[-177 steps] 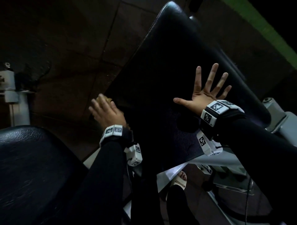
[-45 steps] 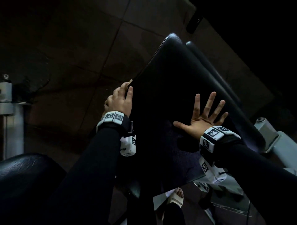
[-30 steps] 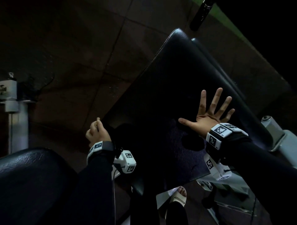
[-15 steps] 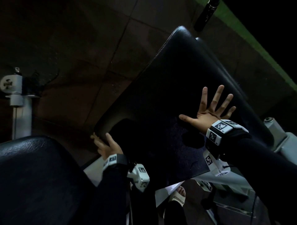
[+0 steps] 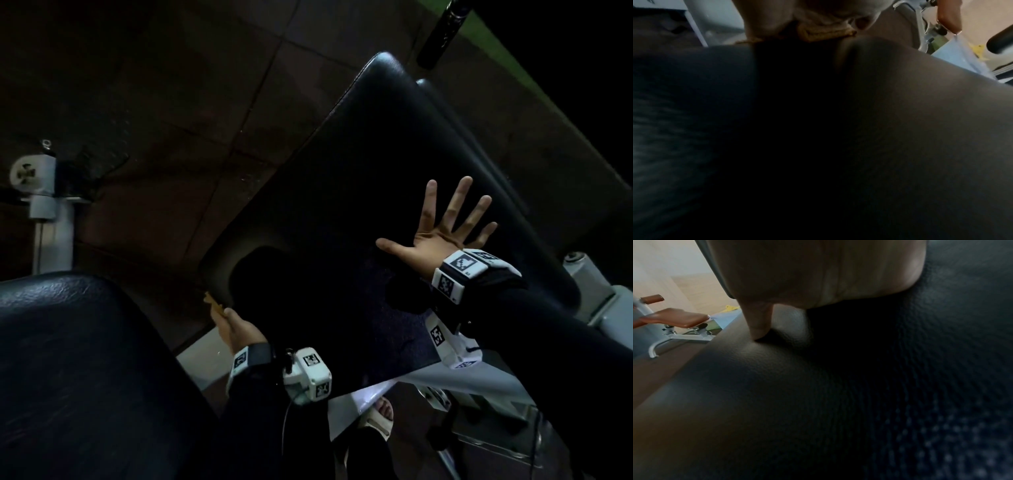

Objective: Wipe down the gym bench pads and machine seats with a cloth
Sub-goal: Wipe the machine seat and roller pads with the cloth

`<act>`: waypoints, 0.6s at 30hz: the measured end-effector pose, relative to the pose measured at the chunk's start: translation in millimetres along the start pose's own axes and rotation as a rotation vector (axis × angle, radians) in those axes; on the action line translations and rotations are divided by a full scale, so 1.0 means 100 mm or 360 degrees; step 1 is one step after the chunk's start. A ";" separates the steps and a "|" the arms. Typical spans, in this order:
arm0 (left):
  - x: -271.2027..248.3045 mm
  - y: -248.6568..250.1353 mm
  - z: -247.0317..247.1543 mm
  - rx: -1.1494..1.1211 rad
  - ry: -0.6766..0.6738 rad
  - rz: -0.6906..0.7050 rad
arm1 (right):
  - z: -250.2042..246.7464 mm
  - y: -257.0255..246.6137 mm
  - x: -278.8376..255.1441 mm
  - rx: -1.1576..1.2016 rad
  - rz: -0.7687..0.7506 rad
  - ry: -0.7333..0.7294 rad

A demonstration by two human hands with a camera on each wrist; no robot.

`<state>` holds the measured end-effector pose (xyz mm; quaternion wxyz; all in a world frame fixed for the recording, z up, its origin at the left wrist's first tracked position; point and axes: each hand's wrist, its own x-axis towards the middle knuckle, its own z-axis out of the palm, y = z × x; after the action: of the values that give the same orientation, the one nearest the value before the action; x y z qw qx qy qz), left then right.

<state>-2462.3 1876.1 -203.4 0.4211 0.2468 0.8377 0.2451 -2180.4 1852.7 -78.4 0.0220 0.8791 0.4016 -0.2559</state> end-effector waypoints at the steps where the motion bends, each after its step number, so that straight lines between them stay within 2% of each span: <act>1: -0.06 -0.05 -0.01 0.0043 -0.0002 -0.0018 | 0.00 0.00 0.00 -0.0001 -0.0002 0.0002; 8: -0.61 -0.41 -0.09 0.0297 -0.0035 -0.0103 | 0.00 0.00 -0.01 -0.0004 0.0001 0.0009; 12: -0.92 -0.64 -0.16 0.0372 -0.0018 -0.0075 | -0.01 0.00 -0.02 -0.0011 -0.0005 0.0020; 18: -1.06 -0.81 -0.27 0.0385 0.0008 -0.0071 | -0.02 0.00 -0.05 -0.0049 -0.0023 0.0026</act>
<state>-2446.5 1743.7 -177.3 0.3915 0.2765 0.8675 0.1334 -2182.1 1850.3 -74.0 0.0305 0.8778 0.4119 -0.2426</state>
